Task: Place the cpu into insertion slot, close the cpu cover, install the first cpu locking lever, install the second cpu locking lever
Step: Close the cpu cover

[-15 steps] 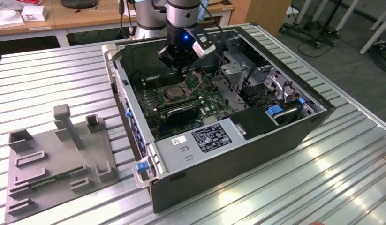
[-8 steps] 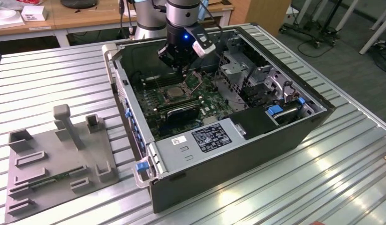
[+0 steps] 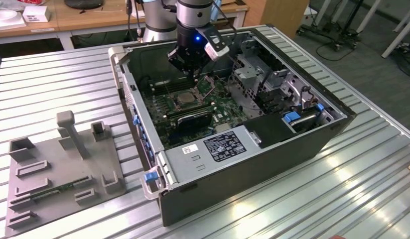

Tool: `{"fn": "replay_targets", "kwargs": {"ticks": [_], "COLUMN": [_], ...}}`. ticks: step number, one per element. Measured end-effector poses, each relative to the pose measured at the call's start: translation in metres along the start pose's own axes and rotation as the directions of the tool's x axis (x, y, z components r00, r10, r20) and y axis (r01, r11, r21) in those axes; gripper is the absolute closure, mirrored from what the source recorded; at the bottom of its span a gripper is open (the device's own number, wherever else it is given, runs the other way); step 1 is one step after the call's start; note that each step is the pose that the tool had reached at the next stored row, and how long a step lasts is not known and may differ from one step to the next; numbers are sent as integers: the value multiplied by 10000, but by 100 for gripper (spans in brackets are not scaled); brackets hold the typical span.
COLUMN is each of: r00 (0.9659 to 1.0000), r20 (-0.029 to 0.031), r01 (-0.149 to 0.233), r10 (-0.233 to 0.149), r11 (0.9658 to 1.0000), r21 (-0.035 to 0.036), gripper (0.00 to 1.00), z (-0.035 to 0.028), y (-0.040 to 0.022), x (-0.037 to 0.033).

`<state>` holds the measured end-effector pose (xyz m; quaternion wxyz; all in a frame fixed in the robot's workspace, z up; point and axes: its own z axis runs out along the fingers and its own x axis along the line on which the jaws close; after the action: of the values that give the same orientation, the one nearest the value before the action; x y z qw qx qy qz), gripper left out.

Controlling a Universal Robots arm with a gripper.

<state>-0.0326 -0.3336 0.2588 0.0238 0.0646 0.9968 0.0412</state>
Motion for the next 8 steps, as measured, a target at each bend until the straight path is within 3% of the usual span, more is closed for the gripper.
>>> {"fn": "replay_targets", "kwargs": {"ticks": [8], "r00": [10000], "r20": [1], "r01": [0], "r10": [0], "r11": [10000], "r21": [-3], "gripper": [90], "z": [-11], "y": [1], "x": [-1]}}
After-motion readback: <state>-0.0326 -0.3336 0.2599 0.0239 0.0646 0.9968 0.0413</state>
